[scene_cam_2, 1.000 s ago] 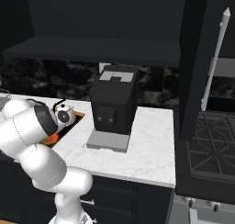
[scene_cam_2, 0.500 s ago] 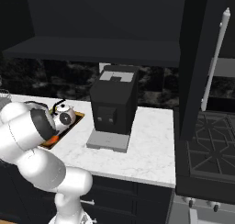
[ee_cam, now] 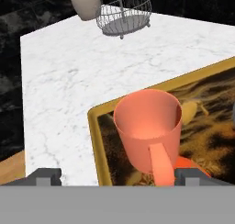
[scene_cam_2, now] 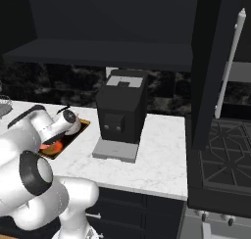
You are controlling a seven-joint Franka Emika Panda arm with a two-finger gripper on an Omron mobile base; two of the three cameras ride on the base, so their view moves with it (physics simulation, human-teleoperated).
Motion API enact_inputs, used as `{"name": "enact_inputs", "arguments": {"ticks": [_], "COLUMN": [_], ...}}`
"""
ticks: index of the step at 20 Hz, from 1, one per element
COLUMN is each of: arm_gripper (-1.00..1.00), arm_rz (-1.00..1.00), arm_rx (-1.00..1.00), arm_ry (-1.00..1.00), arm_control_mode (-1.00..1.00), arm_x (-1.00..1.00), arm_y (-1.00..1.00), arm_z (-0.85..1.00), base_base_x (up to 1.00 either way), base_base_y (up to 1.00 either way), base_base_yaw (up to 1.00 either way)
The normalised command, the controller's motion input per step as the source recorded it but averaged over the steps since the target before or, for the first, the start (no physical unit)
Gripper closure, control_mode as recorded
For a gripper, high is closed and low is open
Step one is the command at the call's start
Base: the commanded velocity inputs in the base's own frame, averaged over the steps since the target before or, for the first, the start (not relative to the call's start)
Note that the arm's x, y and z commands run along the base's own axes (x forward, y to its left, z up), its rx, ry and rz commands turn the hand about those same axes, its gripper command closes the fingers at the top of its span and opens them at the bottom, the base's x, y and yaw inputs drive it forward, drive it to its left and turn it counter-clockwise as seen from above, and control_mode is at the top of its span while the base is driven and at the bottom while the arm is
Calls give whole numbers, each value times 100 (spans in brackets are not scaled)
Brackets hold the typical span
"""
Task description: Pick the kettle from the counter and place it on the tray. Then pick the mug from the cabinet and place it on the tray. Then close the cabinet doors.
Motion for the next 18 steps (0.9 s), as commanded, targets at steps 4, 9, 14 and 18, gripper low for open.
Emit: {"name": "enact_inputs", "arguments": {"ticks": [4,9,14,18], "arm_gripper": [-100,-100,-100,-100], "arm_rz": [0,-2,-7,0], "arm_rx": [1,0,0,1], "arm_ry": [3,0,0,0], "arm_control_mode": [-100,-100,-100,-100], "arm_x": [-50,-63,-55,-58], "arm_y": [-2,-8,-17,-33], "arm_z": [91,68,51,51], "base_base_x": [0,0,0,0], "base_base_y": [0,0,0,0], "base_base_yaw": [0,0,0,0]}}
